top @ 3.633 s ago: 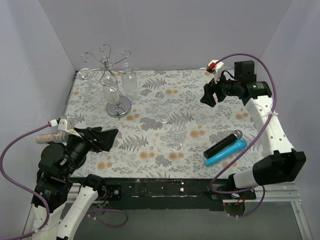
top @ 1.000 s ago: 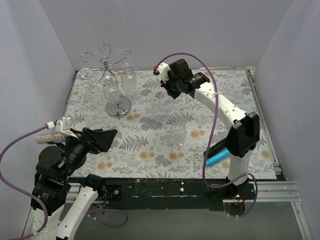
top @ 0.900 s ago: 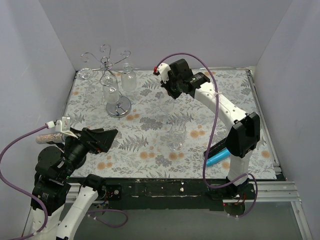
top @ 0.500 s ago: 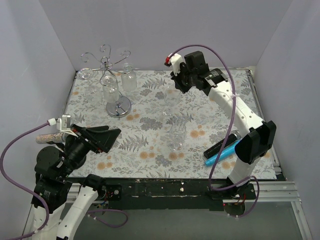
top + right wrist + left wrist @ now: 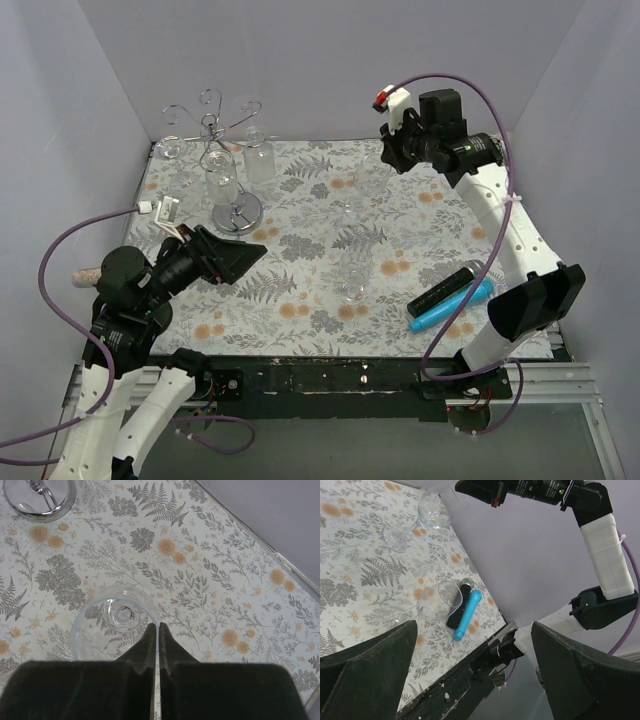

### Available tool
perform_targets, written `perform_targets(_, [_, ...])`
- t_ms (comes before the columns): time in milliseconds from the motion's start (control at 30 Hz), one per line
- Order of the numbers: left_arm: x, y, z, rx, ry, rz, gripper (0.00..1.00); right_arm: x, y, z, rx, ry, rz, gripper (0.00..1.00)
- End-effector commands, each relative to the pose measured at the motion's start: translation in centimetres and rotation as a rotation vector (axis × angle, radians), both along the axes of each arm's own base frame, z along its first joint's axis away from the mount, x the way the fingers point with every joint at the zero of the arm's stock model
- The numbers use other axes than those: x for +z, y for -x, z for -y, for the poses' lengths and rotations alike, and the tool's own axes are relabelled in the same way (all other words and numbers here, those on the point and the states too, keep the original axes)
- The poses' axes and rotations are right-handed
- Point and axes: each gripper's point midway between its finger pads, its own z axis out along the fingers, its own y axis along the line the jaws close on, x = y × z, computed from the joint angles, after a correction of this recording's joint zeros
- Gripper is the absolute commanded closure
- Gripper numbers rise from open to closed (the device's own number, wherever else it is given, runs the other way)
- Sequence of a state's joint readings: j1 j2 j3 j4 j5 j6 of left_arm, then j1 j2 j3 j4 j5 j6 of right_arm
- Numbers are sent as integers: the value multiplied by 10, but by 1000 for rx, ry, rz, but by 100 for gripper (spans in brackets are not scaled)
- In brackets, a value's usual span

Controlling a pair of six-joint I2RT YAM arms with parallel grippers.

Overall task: Place the wine glass upside down on the wine glass rack
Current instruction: Turn the wine glass upside down at the wine rack.

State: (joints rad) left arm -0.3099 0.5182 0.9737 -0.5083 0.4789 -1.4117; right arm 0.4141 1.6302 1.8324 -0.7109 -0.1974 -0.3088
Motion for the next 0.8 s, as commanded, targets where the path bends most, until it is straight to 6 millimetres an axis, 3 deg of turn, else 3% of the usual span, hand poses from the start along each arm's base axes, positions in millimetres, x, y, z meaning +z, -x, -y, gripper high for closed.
perform_targets(0, [20, 9, 12, -98, 27, 43, 2, 42, 10, 10, -2, -82, 86, 99])
perform_targets(233, [25, 7, 19, -143, 35, 47, 2, 44, 11, 24, -25, -92, 86, 99])
perform_targets(767, [32, 8, 28, -215, 60, 63, 2, 38, 14, 23, -19, -102, 62, 99])
